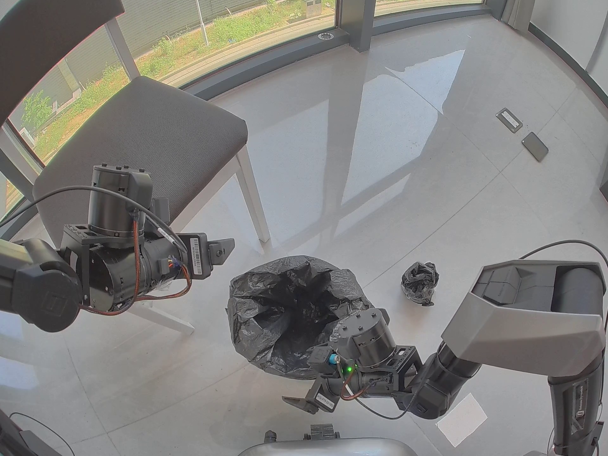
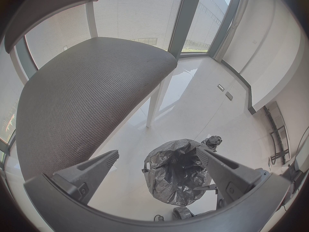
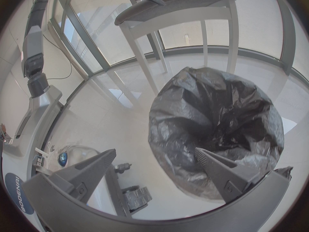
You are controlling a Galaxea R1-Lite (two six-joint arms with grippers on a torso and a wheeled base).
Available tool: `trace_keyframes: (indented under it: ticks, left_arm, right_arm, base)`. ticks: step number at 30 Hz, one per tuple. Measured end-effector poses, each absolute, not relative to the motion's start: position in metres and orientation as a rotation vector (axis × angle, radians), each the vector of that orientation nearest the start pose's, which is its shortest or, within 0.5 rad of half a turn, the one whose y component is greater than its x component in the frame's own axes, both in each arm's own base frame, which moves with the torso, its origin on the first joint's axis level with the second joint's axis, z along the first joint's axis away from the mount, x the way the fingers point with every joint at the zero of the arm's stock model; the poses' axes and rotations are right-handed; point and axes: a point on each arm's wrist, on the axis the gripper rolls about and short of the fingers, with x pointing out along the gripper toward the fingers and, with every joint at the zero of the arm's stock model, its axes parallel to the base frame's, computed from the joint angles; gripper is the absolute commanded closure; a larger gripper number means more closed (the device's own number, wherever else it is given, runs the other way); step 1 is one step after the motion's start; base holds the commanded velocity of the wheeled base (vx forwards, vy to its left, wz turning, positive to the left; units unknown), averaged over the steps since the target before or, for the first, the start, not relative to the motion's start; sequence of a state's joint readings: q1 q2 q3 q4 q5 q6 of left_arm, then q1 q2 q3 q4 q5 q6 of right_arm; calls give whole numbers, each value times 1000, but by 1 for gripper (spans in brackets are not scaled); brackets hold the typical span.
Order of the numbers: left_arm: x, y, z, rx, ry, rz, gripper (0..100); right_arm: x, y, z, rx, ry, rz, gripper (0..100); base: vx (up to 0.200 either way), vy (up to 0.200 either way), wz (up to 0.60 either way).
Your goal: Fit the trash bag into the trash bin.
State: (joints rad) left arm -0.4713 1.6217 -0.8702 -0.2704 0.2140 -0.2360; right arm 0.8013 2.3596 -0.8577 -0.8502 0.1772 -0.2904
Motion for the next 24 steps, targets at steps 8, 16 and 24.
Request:
trace_keyframes:
  ticks: [8,16,24]
  left_arm:
    - [256,-126,189,-68,479,-199,0]
    - [252,-133,188,-59,481,-225,0]
    - [250,-138,186,-52,490,-243,0]
  right_arm:
    - [242,254,-25,-489,584,1034,0]
    - [248,242,2,-435,511,988,0]
    - [277,243,34,-378,386,926,0]
  base:
    - [0,0,0]
    - [0,0,0]
    - [0,0,0]
